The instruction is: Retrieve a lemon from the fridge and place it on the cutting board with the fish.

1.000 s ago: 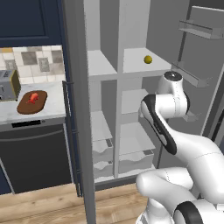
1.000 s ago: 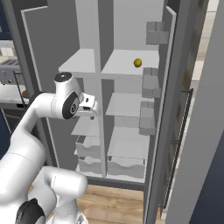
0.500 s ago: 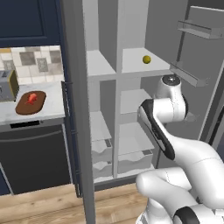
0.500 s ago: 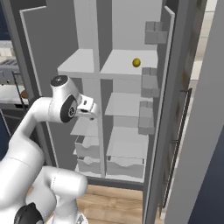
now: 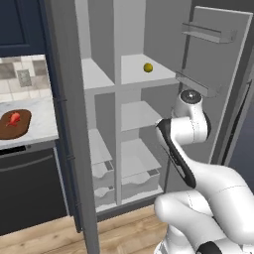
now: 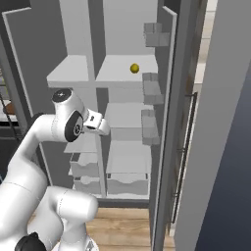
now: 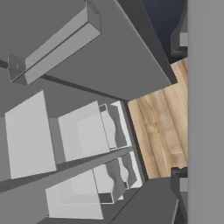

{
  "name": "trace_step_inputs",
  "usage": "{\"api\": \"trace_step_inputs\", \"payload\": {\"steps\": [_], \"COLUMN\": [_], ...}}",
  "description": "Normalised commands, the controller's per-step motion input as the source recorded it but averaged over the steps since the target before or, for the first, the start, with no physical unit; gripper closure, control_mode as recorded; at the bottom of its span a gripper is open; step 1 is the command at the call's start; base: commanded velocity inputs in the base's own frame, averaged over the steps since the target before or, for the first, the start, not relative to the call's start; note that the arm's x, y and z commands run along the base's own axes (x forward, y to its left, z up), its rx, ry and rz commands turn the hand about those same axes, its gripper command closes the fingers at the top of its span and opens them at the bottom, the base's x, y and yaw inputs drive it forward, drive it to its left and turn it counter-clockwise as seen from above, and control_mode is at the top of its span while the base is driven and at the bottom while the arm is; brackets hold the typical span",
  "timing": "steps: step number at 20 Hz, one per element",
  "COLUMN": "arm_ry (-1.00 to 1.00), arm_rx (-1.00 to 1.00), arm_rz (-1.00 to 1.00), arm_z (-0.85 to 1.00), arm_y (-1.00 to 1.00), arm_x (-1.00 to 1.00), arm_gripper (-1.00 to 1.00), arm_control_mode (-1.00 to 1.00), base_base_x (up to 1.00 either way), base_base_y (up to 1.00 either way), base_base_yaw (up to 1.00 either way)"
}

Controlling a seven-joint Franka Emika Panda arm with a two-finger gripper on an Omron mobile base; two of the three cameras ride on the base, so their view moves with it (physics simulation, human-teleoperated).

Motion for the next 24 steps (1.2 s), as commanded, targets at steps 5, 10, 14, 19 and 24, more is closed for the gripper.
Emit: {"api": "trace_step_inputs", "payload": {"steps": [5, 10, 14, 19, 24], "arm_ry": [0.00, 0.00, 0.00, 0.00, 0.00], "arm_rx": [0.00, 0.00, 0.00, 0.00, 0.00], "arm_rz": [0.00, 0.00, 0.00, 0.00, 0.00], "arm_z": [0.00, 0.00, 0.00, 0.00, 0.00], "arm_y": [0.00, 0.00, 0.00, 0.00, 0.00], "arm_x": [0.00, 0.00, 0.00, 0.00, 0.00], "arm_gripper": [-1.00, -1.00, -1.00, -1.00, -1.00], "arm_control_mode": [1.00, 1.00, 1.00, 1.00, 1.00], "base_base_x": [0.30, 0.61, 0.55, 0.40, 0.34], "base_base_y": [0.10, 0.00, 0.00, 0.00, -0.14], "base_base_yaw": [0.00, 0.00, 0.00, 0.00, 0.00]}}
